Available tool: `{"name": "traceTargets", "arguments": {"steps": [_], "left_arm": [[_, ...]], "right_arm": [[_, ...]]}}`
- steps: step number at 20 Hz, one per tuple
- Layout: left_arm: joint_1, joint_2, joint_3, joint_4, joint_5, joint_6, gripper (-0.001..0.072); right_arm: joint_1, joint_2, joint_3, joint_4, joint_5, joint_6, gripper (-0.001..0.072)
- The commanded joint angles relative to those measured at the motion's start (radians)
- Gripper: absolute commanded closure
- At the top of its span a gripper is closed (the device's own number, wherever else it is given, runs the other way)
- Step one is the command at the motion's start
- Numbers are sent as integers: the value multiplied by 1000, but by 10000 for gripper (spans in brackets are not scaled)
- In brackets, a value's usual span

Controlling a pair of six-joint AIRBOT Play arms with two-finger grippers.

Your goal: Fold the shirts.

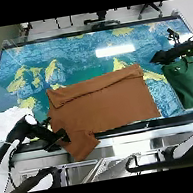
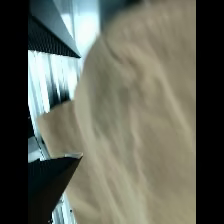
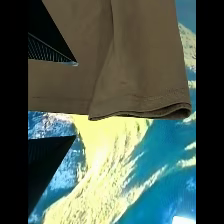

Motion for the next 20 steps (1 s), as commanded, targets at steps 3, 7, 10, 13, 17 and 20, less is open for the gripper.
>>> {"name": "traceTargets", "arguments": {"steps": [3,7,10,13,17,20], "left_arm": [[-87,-109,48,-72,57,42,251],[-85,-126,152,-68,4,85,678],[-35,-126,238,26,-88,79,679],[16,-127,323,37,-89,75,679],[85,-127,443,36,-85,94,679],[99,-127,476,35,-93,126,679]], "right_arm": [[1,-8,0,0,5,1,210],[-11,-8,0,-1,28,2,211],[-18,-8,-27,-35,50,23,212],[-18,-8,-127,-50,101,31,342],[-26,20,-277,-66,153,64,345],[-26,109,-417,-126,152,80,346]]}}
